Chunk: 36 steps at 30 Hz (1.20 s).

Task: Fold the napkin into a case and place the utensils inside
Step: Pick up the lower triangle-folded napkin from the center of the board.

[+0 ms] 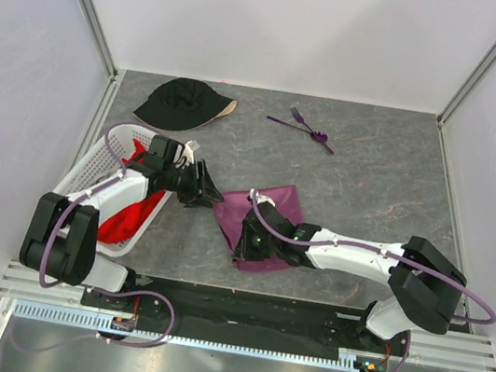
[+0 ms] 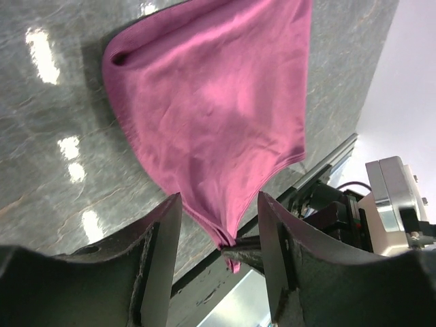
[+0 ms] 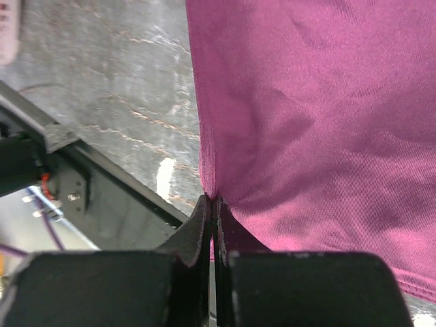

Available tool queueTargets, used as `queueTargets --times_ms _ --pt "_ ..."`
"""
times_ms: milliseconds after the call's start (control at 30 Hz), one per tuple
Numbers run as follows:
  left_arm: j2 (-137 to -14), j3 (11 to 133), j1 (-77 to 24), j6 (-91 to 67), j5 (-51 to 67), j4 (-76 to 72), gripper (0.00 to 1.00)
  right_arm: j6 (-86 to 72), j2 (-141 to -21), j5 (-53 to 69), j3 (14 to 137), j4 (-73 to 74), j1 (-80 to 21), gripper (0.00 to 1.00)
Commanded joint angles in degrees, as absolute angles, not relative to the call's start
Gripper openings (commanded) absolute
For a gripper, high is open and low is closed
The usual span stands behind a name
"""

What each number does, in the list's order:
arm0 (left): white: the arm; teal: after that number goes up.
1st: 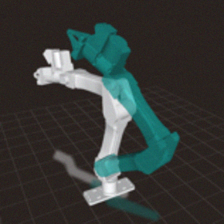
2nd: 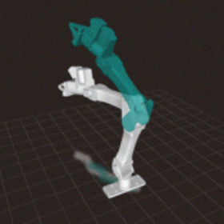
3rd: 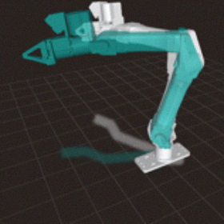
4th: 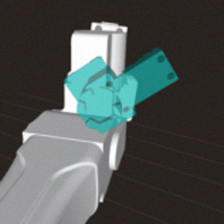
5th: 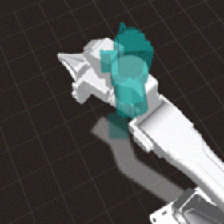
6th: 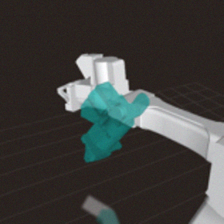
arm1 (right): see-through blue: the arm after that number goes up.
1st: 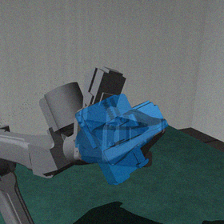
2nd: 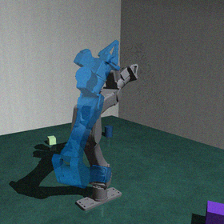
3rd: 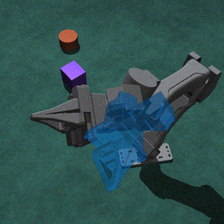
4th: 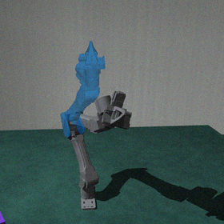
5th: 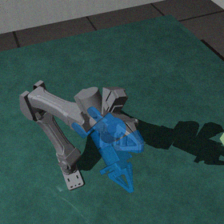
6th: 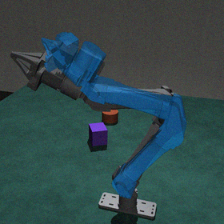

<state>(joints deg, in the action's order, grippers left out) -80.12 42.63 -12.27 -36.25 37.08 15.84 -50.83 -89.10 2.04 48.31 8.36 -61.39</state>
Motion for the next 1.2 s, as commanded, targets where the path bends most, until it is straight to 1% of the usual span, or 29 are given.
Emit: queueTargets --times_ms 0,233,333,533,633,900,1033,1167 --pt "-82.88 42.45 -12.66 -40.95 37.36 13.27 0.57 -51.94 -85.96 5.45 46.85 4.04 -59.94 0.00" --pt "-83.32 42.54 -13.27 -41.75 33.58 13.27 0.58 -51.68 -83.76 6.85 45.62 2.82 -57.66 0.00" --pt "-82.09 43.68 -14.58 -41.14 30.16 15.11 0.58 -51.77 -82.97 7.64 44.21 1.85 -56.61 0.00" --pt "-79.37 46.41 -20.03 -39.46 16.02 20.12 0.58 -51.68 -80.42 8.96 41.84 0.97 -54.24 0.00" --pt "-79.36 46.14 -21.18 -40.34 13.11 20.39 0.58 -51.68 -79.02 9.84 40.61 0.44 -53.00 0.00" --pt "-83.32 48.51 -22.85 -41.66 12.13 19.87 0.58 -52.56 -75.33 11.69 35.78 -2.20 -50.71 0.00" --pt "-85.69 49.31 -23.38 -42.19 15.37 17.14 0.61 -52.65 -73.04 12.39 33.23 -3.34 -49.22 0.00" --pt "-87.27 50.53 -23.82 -42.54 15.56 16.61 0.61 -52.82 -71.81 13.97 31.47 -4.65 -47.73 0.00"
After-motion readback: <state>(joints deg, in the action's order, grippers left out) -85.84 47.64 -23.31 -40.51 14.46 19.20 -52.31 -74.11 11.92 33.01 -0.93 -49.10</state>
